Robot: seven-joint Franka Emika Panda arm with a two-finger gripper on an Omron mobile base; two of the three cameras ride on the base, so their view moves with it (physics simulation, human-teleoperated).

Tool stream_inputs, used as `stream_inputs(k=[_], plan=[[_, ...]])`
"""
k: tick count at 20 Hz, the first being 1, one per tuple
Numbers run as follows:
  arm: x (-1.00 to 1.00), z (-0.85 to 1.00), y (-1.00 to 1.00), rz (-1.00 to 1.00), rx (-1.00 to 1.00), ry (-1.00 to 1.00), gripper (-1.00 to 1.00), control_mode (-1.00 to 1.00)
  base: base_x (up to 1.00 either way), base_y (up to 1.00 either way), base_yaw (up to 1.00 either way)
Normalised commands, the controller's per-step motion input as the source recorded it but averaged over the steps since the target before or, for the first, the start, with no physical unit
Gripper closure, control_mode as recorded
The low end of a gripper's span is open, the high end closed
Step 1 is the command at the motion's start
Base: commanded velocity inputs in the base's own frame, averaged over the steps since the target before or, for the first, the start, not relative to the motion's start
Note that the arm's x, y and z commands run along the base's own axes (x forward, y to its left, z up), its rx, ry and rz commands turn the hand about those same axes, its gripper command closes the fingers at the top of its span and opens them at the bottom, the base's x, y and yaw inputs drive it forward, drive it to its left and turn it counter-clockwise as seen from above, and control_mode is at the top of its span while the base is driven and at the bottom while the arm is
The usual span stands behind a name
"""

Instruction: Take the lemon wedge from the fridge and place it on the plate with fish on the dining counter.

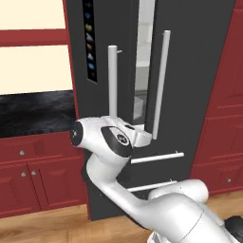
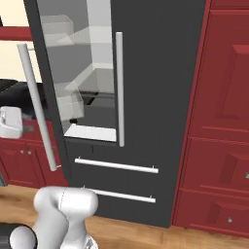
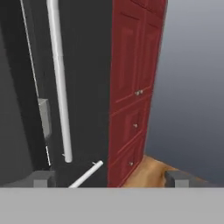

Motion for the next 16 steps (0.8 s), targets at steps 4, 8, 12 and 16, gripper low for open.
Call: stream_inputs(k=[4, 8, 12, 16], plan=[[-0.57, 1.0, -0.96, 0.15, 0.21, -0.12, -1.0, -1.0, 0.0, 0.0, 0.0], [-0.08, 0.81, -1.0, 0.3, 0.24, -0.15, -1.0, -1.0, 0.0, 0.0, 0.0], [0.43, 0.11, -0.83, 0.43, 0.16, -0.04, -1.0, -1.0, 0.0, 0.0, 0.0], [0.67, 0.01, -0.45, 0.46, 0.11, 0.06, -1.0, -1.0, 0.0, 0.0, 0.0]])
